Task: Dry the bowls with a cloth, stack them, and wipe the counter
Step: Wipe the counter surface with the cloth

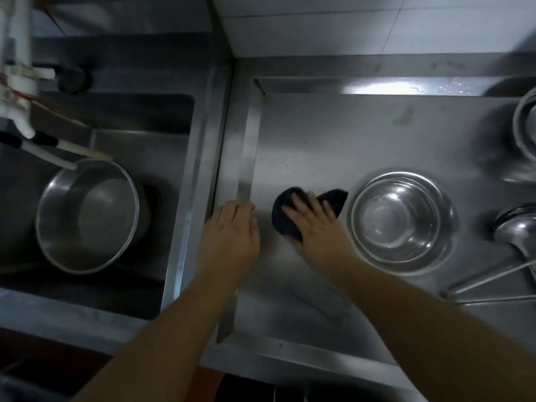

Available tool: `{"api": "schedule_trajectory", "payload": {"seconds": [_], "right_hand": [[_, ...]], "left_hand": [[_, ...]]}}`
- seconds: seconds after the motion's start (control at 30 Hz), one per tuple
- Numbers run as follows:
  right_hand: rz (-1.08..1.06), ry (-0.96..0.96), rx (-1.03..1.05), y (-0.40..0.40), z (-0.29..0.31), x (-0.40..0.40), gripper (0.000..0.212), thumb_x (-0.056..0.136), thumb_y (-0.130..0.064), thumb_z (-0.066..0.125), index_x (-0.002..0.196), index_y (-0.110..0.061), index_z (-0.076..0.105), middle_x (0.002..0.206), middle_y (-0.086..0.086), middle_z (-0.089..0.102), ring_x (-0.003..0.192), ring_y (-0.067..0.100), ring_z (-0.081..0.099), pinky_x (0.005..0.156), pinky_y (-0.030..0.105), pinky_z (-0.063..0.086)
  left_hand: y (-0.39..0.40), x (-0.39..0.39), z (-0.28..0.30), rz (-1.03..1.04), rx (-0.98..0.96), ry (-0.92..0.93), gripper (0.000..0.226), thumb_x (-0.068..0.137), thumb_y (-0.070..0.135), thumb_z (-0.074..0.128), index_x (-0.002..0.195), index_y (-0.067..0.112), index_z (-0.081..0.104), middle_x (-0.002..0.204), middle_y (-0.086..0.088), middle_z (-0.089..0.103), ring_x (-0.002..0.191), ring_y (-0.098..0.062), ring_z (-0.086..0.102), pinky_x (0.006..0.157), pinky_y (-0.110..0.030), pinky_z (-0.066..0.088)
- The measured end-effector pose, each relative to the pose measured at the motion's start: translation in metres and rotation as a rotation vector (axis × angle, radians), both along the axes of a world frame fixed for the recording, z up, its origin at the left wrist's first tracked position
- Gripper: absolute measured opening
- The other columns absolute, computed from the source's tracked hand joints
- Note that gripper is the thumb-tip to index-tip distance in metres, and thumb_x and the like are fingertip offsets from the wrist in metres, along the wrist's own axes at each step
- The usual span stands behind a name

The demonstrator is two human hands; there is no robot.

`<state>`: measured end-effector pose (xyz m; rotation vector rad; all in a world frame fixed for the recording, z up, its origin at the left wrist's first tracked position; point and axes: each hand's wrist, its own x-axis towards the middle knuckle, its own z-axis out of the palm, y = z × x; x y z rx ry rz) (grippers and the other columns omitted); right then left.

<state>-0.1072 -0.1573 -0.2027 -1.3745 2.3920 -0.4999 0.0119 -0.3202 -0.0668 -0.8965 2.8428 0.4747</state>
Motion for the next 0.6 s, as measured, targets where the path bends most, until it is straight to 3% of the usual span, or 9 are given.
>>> {"api": "schedule_trajectory", "payload": {"seconds": [0.1,0.23,0.3,0.37,0.47,0.53,0.6], "right_hand": [[0.095,-0.025,0.02,0.025,0.001,0.042,0.068,0.102,-0.049,0.058,0.163,-0.028,0.038,0.174,0.0,0.021,0.161,0.032,0.017,0.128,0.055,0.016],[0.154,-0.087,0.122,0.061,0.009,0.093,0.076,0.103,-0.046,0.058,0.167,-0.033,0.02,0.175,-0.006,-0.001,0.159,0.029,-0.012,0.126,0.05,-0.006],[0.185,-0.162,0.211,0.078,0.017,0.117,0.074,0.108,-0.043,0.048,0.168,-0.039,0.005,0.172,-0.012,-0.018,0.154,0.025,-0.032,0.122,0.045,-0.021],[0.185,-0.216,0.292,0.094,0.025,0.141,0.072,0.109,-0.041,0.043,0.167,-0.041,0.001,0.169,-0.016,-0.024,0.152,0.022,-0.036,0.12,0.041,-0.026],[0.108,-0.266,0.405,0.114,0.043,0.172,0.07,0.11,-0.036,0.044,0.167,-0.041,0.005,0.17,-0.017,-0.022,0.161,0.023,-0.019,0.128,0.044,-0.011],[0.029,-0.297,0.445,0.122,0.06,0.185,0.071,0.108,-0.028,0.05,0.167,-0.036,0.012,0.177,-0.011,-0.005,0.163,0.025,0.0,0.131,0.047,0.012],[-0.051,-0.33,0.489,0.125,0.081,0.195,0.063,0.108,-0.027,0.051,0.165,-0.03,0.023,0.175,-0.003,0.018,0.156,0.031,0.024,0.122,0.049,0.034]], "left_hand": [[0.011,0.013,0.005,-0.024,-0.019,-0.004,0.027,0.103,0.018,0.057,0.126,0.008,0.065,0.122,-0.011,0.066,0.111,-0.03,0.061,0.093,-0.044,0.053],[0.028,0.036,0.006,-0.055,-0.021,-0.016,0.027,0.103,0.019,0.055,0.125,0.008,0.066,0.118,-0.011,0.066,0.107,-0.031,0.061,0.09,-0.046,0.052],[0.038,0.051,0.007,-0.08,-0.01,-0.02,0.027,0.103,0.019,0.055,0.125,0.008,0.066,0.119,-0.011,0.066,0.107,-0.03,0.061,0.091,-0.044,0.052],[0.047,0.067,0.009,-0.105,-0.003,-0.026,0.027,0.104,0.02,0.055,0.126,0.009,0.067,0.12,-0.009,0.067,0.108,-0.028,0.061,0.091,-0.042,0.051],[0.06,0.093,0.017,-0.147,0.03,-0.038,0.031,0.106,0.023,0.051,0.131,0.012,0.065,0.126,-0.006,0.065,0.114,-0.026,0.058,0.095,-0.04,0.049],[0.067,0.113,0.024,-0.186,0.048,-0.048,0.033,0.107,0.024,0.048,0.135,0.013,0.063,0.13,-0.004,0.063,0.116,-0.025,0.057,0.097,-0.04,0.049],[0.074,0.135,0.032,-0.228,0.053,-0.052,0.035,0.107,0.024,0.047,0.138,0.014,0.061,0.131,-0.004,0.063,0.116,-0.023,0.057,0.098,-0.038,0.049]]}}
